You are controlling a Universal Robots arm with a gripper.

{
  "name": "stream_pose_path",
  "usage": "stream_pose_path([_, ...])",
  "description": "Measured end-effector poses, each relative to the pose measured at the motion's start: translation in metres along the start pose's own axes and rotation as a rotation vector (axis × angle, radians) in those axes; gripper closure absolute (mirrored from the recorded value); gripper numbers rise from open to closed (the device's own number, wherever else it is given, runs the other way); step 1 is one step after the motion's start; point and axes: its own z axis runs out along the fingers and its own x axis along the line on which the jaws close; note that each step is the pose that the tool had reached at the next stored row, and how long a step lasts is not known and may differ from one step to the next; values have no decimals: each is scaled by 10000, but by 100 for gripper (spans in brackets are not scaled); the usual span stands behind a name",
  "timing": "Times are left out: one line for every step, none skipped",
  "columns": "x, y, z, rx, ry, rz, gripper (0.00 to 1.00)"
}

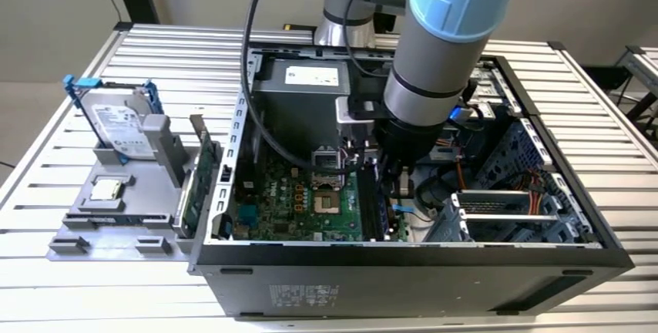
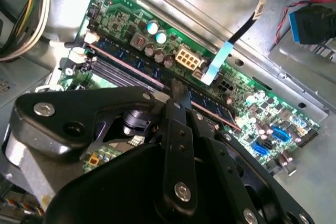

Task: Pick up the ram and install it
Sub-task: 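Press down the ram until it locks into place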

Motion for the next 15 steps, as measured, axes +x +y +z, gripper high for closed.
stream_pose_path([-1,0,5,5,6,-1,100])
stream_pose_path([-10,-1,-9,1,56,0,100])
stream_pose_path([-10,0,-8,8,51,0,100])
stream_pose_path([-8,1,-25,22,4,-1,100])
stream_pose_path([-11,1,-60,26,-26,0,100])
stream_pose_path([-12,1,-111,17,-10,-1,100])
stream_pose_path([-12,2,-156,16,-12,1,100])
stream_pose_path([-13,2,-202,14,-6,1,100])
stream_pose_path([-15,2,-251,14,-7,1,100])
stream_pose_path([-16,2,-296,13,-7,0,100])
stream_pose_path([-18,2,-341,14,-6,0,100])
stream_pose_path([-19,3,-387,14,-6,0,100])
stream_pose_path([-20,3,-432,14,-7,0,100])
stream_pose_path([-22,3,-475,14,-7,0,100])
stream_pose_path([-23,4,-523,13,-5,0,100])
